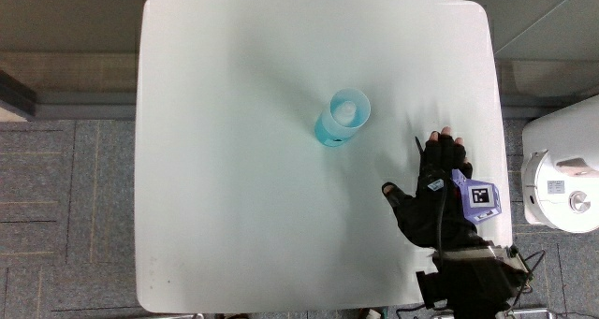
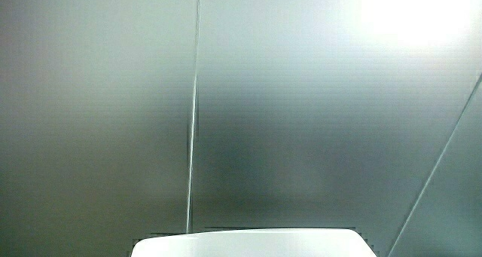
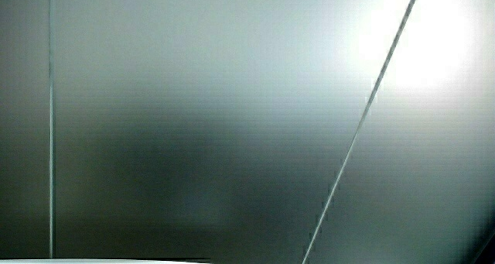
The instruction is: Pick cleaning spray
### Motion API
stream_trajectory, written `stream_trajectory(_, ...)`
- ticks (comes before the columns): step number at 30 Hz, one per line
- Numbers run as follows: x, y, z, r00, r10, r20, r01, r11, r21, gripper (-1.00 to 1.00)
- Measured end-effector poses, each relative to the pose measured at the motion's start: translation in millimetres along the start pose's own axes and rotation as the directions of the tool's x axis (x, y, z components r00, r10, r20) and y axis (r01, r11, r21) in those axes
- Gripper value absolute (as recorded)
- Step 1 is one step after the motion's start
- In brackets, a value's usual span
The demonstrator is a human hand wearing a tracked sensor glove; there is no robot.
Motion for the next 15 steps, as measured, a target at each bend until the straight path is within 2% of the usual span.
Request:
stream_trajectory(1,-2.9,0.1,0.1,0.999,-0.035,0.029,0.035,0.9994,-0.004,0.00)
stream_trajectory(2,-1.5,2.3,-1.0,1.000,-0.027,0.009,0.027,0.9996,-0.008,0.00)
stream_trajectory(3,-0.7,4.6,-2.1,1.000,0.020,-0.015,-0.020,0.9998,0.003,0.00)
stream_trajectory(5,-2.3,6.7,-4.0,0.999,-0.015,-0.042,0.014,0.9999,-0.007,0.00)
stream_trajectory(6,-3.8,8.2,-5.5,0.998,-0.001,-0.070,0.000,1.0000,-0.007,0.00)
stream_trajectory(7,-2.8,10.7,-6.7,0.998,0.000,-0.063,-0.001,0.9999,-0.013,0.00)
stream_trajectory(8,-4.8,11.8,-8.3,0.996,-0.018,-0.091,0.016,0.9997,-0.020,0.00)
stream_trajectory(12,-10.7,20.3,-15.1,0.993,0.004,-0.118,-0.007,0.9997,-0.025,0.00)
stream_trajectory(13,-16.0,20.9,-16.5,0.991,-0.004,-0.136,-0.001,0.9994,-0.034,0.00)
stream_trajectory(14,-12.7,25.1,-19.0,0.989,0.022,-0.144,-0.027,0.9993,-0.028,0.00)
stream_trajectory(15,-18.1,25.3,-20.8,0.983,0.026,-0.181,-0.032,0.9990,-0.031,0.00)
